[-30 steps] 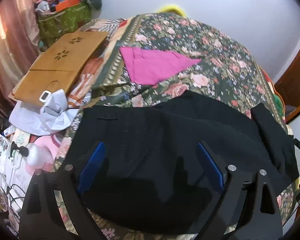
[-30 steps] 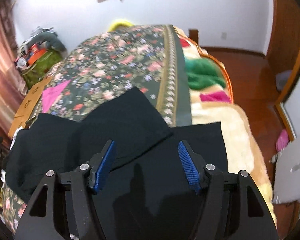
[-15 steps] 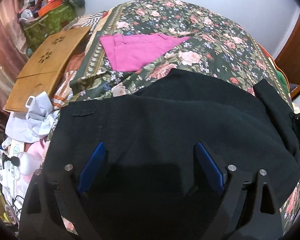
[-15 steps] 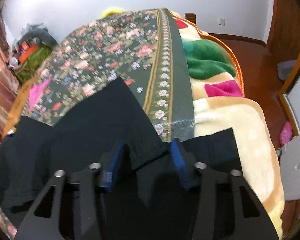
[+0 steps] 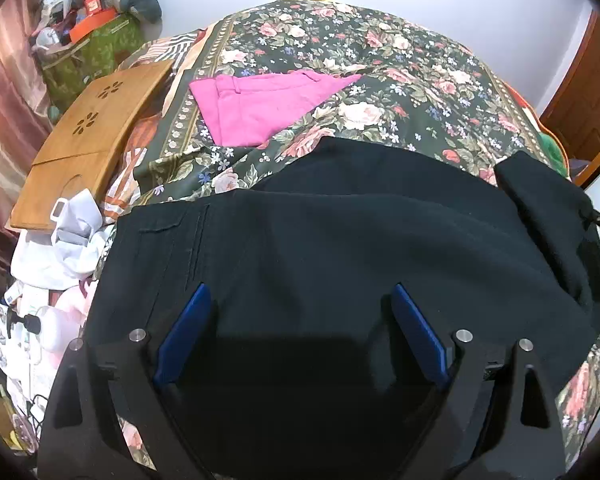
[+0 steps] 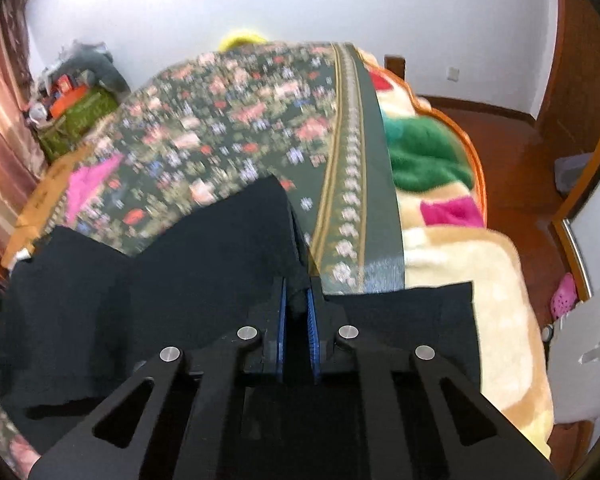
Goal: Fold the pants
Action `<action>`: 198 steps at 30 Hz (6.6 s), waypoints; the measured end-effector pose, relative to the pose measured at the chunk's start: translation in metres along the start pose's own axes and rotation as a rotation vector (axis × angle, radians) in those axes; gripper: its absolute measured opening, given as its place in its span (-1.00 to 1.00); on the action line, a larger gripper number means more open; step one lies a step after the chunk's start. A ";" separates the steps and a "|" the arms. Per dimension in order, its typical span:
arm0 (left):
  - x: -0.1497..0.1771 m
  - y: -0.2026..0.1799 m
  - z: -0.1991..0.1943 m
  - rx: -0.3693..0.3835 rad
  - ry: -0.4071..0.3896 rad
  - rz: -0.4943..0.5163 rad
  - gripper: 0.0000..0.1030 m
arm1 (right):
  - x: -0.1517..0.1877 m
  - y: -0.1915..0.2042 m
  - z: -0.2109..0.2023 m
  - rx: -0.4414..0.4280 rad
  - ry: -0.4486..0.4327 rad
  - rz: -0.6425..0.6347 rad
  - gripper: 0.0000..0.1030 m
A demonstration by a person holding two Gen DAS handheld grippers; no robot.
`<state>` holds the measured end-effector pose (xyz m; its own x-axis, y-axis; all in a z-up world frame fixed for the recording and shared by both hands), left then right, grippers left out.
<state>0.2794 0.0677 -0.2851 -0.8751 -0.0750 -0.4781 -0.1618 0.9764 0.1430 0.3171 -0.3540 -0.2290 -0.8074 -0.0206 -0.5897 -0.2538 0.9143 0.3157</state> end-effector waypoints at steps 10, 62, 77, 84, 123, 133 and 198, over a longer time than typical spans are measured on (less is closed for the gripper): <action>0.001 -0.013 -0.026 0.044 -0.027 0.012 0.79 | -0.010 0.015 -0.095 0.033 -0.141 -0.065 -0.84; -0.033 0.156 0.008 -0.083 -0.023 -0.127 0.79 | -0.034 0.213 0.023 -0.264 0.021 -0.335 0.36; -0.032 0.149 0.116 0.131 0.231 -0.147 0.32 | -0.040 0.280 0.181 -0.385 0.321 -0.385 0.14; -0.029 0.138 0.125 0.144 0.213 -0.113 -0.27 | -0.030 0.292 0.231 -0.379 0.444 -0.402 -0.51; 0.057 0.148 -0.025 0.083 0.085 -0.265 0.45 | 0.021 0.247 0.011 -0.301 0.110 -0.514 -0.18; 0.081 0.122 -0.007 0.246 0.204 -0.364 0.45 | 0.073 0.223 0.007 -0.310 0.223 -0.448 -0.16; 0.080 0.130 -0.048 -0.117 -0.006 -0.228 0.59 | 0.064 0.186 0.060 -0.293 0.250 -0.219 0.32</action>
<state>0.1662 0.1793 -0.2628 -0.8069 -0.2893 -0.5150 -0.4072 0.9040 0.1301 0.2501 -0.1612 -0.2525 -0.8124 -0.3313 -0.4798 -0.5446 0.7250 0.4217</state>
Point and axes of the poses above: each gripper's, at about its wrist camera, not at the fingertips, and z roughly the way its jaws point, y to its left, x to its underside, the point moved 5 cm from there along z, roughly the way its jaws point, and after that the axes turned 12 degrees about -x, right-handed, at the moved point
